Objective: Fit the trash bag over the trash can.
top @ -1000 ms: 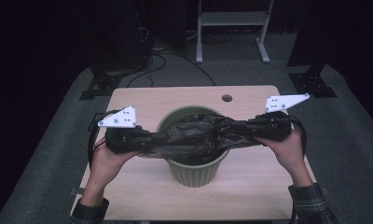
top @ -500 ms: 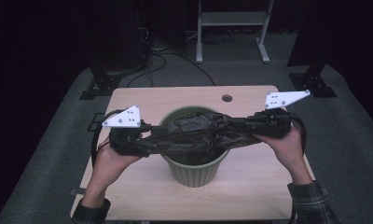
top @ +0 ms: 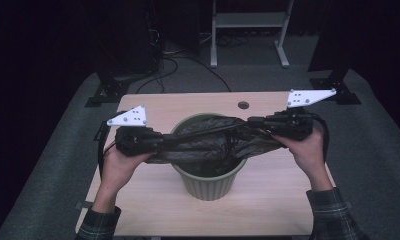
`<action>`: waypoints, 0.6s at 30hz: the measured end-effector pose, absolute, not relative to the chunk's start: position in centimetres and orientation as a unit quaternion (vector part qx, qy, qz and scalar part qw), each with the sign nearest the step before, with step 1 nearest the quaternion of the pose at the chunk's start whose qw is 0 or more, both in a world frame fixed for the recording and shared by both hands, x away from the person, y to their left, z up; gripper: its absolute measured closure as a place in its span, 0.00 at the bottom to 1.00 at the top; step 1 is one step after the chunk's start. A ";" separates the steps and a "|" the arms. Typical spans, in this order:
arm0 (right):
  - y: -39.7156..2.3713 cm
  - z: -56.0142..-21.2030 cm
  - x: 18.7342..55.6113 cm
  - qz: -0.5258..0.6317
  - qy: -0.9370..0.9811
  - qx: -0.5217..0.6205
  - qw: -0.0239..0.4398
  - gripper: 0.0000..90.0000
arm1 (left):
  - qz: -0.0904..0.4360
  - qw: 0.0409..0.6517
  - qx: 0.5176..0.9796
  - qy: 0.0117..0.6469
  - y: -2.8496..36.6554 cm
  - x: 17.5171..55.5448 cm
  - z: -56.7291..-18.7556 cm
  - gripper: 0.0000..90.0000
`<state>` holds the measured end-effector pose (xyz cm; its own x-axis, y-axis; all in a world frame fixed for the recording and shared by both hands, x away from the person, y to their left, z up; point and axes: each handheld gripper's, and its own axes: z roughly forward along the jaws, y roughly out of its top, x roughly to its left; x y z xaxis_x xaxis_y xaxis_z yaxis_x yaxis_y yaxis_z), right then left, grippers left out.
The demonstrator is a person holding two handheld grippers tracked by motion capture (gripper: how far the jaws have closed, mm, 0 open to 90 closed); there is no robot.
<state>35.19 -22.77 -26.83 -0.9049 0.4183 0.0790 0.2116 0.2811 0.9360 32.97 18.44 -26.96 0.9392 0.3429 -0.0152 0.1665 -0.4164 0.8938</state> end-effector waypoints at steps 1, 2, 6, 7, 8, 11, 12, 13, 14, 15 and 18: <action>-22.7 -26.8 35.4 0.565 0.795 0.200 0.094 1.00 | 0.088 0.519 0.836 0.154 18.5 33.2 -26.9 1.00; -22.6 -26.9 35.7 0.563 0.795 0.203 0.097 1.00 | 0.088 0.521 0.835 0.156 18.6 33.5 -26.9 1.00; -22.1 -27.3 37.1 0.563 0.791 0.216 0.101 1.00 | 0.096 0.526 0.828 0.170 18.9 34.8 -27.0 1.00; -21.9 -27.4 37.4 0.561 0.791 0.219 0.104 1.00 | 0.098 0.528 0.826 0.173 19.0 35.2 -27.0 1.00; -21.7 -27.6 37.8 0.562 0.789 0.222 0.107 1.00 | 0.098 0.529 0.824 0.176 19.1 35.6 -27.1 1.00; -21.4 -28.3 39.1 0.565 0.784 0.233 0.108 1.00 | 0.102 0.526 0.823 0.187 19.3 36.7 -27.5 1.00; -21.3 -28.5 39.6 0.564 0.784 0.238 0.106 1.00 | 0.102 0.525 0.823 0.192 19.3 37.1 -27.6 1.00; -21.1 -28.8 40.0 0.562 0.783 0.243 0.107 1.00 | 0.104 0.523 0.824 0.194 19.2 37.4 -27.8 1.00; -21.0 -29.1 40.5 0.561 0.782 0.248 0.107 1.00 | 0.105 0.520 0.824 0.197 19.2 37.7 -27.9 1.00; -20.9 -29.4 40.9 0.561 0.781 0.253 0.108 1.00 | 0.108 0.518 0.825 0.200 19.2 38.0 -28.1 1.00; -20.5 -30.1 42.0 0.560 0.778 0.267 0.103 1.00 | 0.114 0.515 0.823 0.211 19.3 38.7 -28.5 1.00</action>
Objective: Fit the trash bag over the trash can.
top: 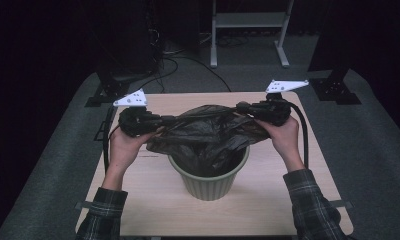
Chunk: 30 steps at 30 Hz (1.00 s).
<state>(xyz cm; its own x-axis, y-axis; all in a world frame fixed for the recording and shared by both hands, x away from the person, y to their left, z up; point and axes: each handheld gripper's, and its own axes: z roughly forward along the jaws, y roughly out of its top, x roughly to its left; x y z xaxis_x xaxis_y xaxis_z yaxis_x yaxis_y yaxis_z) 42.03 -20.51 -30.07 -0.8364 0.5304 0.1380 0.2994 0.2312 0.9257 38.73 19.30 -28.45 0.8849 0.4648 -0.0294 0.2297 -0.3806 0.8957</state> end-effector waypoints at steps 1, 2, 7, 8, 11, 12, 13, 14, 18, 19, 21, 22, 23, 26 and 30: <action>-20.4 -30.3 42.4 0.559 0.777 0.270 0.102 1.00 | 0.117 0.513 0.822 0.215 19.3 39.0 -28.6 1.00; -20.2 -30.5 42.7 0.559 0.776 0.274 0.101 1.00 | 0.117 0.513 0.822 0.218 19.4 39.3 -28.7 1.00; -19.5 -31.3 44.3 0.545 0.778 0.299 0.095 1.00 | 0.125 0.499 0.824 0.237 19.5 40.5 -29.5 1.00; -19.3 -31.5 44.4 0.542 0.779 0.301 0.093 1.00 | 0.124 0.497 0.824 0.244 19.5 40.7 -29.7 1.00; -18.8 -32.4 45.0 0.527 0.786 0.310 0.094 1.00 | 0.122 0.491 0.824 0.255 19.6 41.3 -30.7 1.00; -18.6 -32.6 45.0 0.523 0.787 0.313 0.092 1.00 | 0.120 0.490 0.825 0.257 19.7 41.3 -31.1 1.00; -18.5 -32.9 45.1 0.517 0.790 0.316 0.091 1.00 | 0.116 0.490 0.824 0.258 19.7 41.4 -31.4 1.00; -18.3 -33.2 45.2 0.510 0.794 0.318 0.090 1.00 | 0.115 0.489 0.825 0.258 19.6 41.3 -31.6 1.00; -18.5 -33.3 44.8 0.506 0.794 0.322 0.095 0.86 | 0.117 0.477 0.832 0.258 19.5 41.0 -32.0 1.00; -18.8 -33.0 44.5 0.516 0.790 0.318 0.095 0.84 | 0.116 0.478 0.831 0.258 19.5 40.9 -32.0 1.00; -19.5 -32.1 43.9 0.529 0.780 0.318 0.104 0.79 | 0.116 0.479 0.831 0.256 19.6 40.8 -32.0 1.00; -19.9 -31.7 43.6 0.534 0.777 0.316 0.107 0.76 | 0.117 0.479 0.832 0.256 19.6 40.7 -32.0 1.00; -20.2 -31.2 43.2 0.538 0.774 0.314 0.111 0.74 | 0.116 0.480 0.832 0.255 19.6 40.7 -32.0 1.00; -21.0 -29.9 41.9 0.559 0.767 0.293 0.112 0.67 | 0.117 0.480 0.832 0.254 19.7 40.5 -31.9 1.00; -21.3 -28.7 40.1 0.573 0.766 0.266 0.117 0.60 | 0.117 0.479 0.832 0.253 19.7 40.5 -31.8 1.00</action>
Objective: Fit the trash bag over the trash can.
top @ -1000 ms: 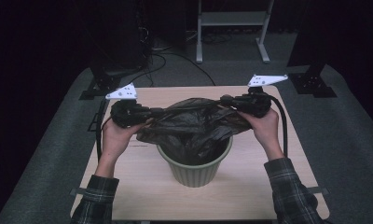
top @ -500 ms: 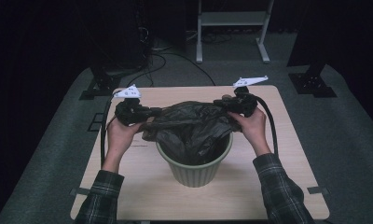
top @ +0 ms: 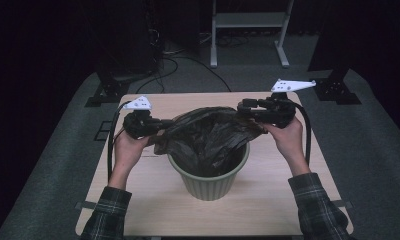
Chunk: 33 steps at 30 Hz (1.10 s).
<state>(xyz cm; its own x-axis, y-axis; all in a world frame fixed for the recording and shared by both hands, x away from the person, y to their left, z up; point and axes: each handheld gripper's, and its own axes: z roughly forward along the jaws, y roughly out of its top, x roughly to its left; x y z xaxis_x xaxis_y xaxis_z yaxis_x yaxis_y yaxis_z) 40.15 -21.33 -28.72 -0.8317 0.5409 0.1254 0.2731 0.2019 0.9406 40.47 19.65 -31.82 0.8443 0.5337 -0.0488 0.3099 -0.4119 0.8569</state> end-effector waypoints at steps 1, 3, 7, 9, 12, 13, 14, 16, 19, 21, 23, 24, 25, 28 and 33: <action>-21.4 -28.5 39.8 0.575 0.767 0.259 0.118 0.58 | 0.116 0.480 0.832 0.253 19.6 40.4 -31.8 1.00; -21.4 -28.2 39.3 0.580 0.768 0.247 0.114 0.57 | 0.116 0.480 0.832 0.253 19.6 40.4 -31.8 1.00; -20.9 -28.2 39.1 0.576 0.775 0.236 0.109 0.55 | 0.116 0.481 0.832 0.251 19.5 40.4 -31.6 1.00; -20.4 -28.4 39.2 0.568 0.780 0.237 0.117 0.56 | 0.115 0.481 0.832 0.251 19.4 40.4 -31.6 1.00; -20.0 -28.9 39.8 0.556 0.785 0.245 0.119 0.75 | 0.114 0.480 0.833 0.250 19.4 40.4 -31.5 1.00; -20.0 -29.1 39.9 0.551 0.788 0.247 0.119 0.85 | 0.113 0.480 0.833 0.250 19.4 40.4 -31.5 1.00; -20.0 -29.2 40.0 0.552 0.789 0.245 0.112 0.92 | 0.112 0.479 0.834 0.250 19.4 40.4 -31.5 1.00; -20.3 -29.4 39.7 0.560 0.786 0.239 0.103 0.99 | 0.112 0.477 0.835 0.251 19.5 40.4 -31.5 1.00; -20.9 -29.7 38.9 0.568 0.784 0.235 0.091 1.00 | 0.110 0.475 0.835 0.254 19.8 40.4 -31.6 1.00; -21.3 -29.9 38.0 0.572 0.783 0.229 0.085 1.00 | 0.110 0.475 0.835 0.256 20.0 40.3 -31.6 1.00; -21.7 -30.1 37.1 0.573 0.784 0.223 0.082 1.00 | 0.109 0.474 0.835 0.258 20.2 40.2 -31.7 1.00; -21.9 -30.2 36.6 0.573 0.785 0.220 0.081 1.00 | 0.109 0.473 0.835 0.259 20.3 40.2 -31.7 1.00; -22.2 -30.3 36.1 0.574 0.785 0.219 0.080 1.00 | 0.108 0.472 0.835 0.260 20.4 40.1 -31.8 1.00; -22.9 -30.6 34.8 0.577 0.786 0.213 0.072 1.00 | 0.106 0.470 0.836 0.262 20.5 40.1 -31.9 1.00; -23.7 -31.3 32.8 0.571 0.794 0.202 0.060 1.00 | 0.106 0.466 0.838 0.263 20.4 40.2 -32.1 1.00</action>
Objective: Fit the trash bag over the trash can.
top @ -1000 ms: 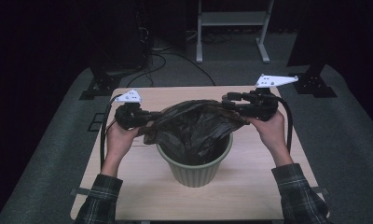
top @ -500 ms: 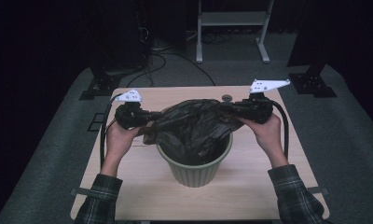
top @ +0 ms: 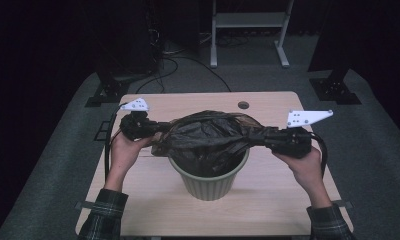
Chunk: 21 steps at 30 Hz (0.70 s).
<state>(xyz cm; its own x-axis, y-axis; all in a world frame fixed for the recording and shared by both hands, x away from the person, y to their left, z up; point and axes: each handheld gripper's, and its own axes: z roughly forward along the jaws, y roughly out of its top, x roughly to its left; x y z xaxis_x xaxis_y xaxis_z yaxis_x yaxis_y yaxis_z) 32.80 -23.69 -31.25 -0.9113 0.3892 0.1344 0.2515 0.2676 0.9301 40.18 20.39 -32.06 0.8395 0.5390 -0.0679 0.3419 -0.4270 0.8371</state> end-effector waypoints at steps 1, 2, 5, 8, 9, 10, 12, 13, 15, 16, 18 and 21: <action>-23.9 -31.4 32.4 0.573 0.793 0.197 0.056 1.00 | 0.105 0.466 0.838 0.264 20.4 40.2 -32.1 1.00; -24.1 -31.6 31.9 0.573 0.794 0.193 0.052 1.00 | 0.105 0.466 0.838 0.264 20.4 40.2 -32.1 1.00; -24.5 -32.5 30.4 0.568 0.801 0.187 0.044 1.00 | 0.104 0.466 0.838 0.266 20.5 40.2 -32.3 1.00; -25.0 -33.9 29.1 0.562 0.804 0.191 0.033 1.00 | 0.102 0.465 0.838 0.267 20.6 40.3 -32.4 1.00; -25.2 -34.4 28.8 0.560 0.805 0.192 0.031 1.00 | 0.102 0.464 0.838 0.267 20.6 40.2 -32.5 1.00; -25.4 -34.8 28.6 0.559 0.805 0.195 0.028 1.00 | 0.101 0.464 0.838 0.267 20.6 40.2 -32.5 1.00; -25.7 -35.6 28.3 0.557 0.805 0.201 0.021 1.00 | 0.101 0.463 0.839 0.269 20.5 40.2 -32.5 1.00; -25.8 -36.0 28.2 0.558 0.804 0.202 0.016 1.00 | 0.100 0.463 0.839 0.268 20.5 40.2 -32.5 1.00; -25.6 -36.6 27.9 0.554 0.807 0.202 0.008 1.00 | 0.099 0.462 0.840 0.267 20.4 40.2 -32.5 1.00; -25.4 -37.0 27.7 0.550 0.811 0.200 0.003 1.00 | 0.100 0.461 0.840 0.266 20.3 40.2 -32.6 1.00; -24.8 -37.8 27.4 0.537 0.820 0.198 -0.003 1.00 | 0.099 0.460 0.841 0.266 20.3 40.2 -32.6 1.00; -24.0 -39.2 27.0 0.512 0.835 0.199 -0.015 1.00 | 0.099 0.461 0.841 0.267 20.3 40.2 -32.7 1.00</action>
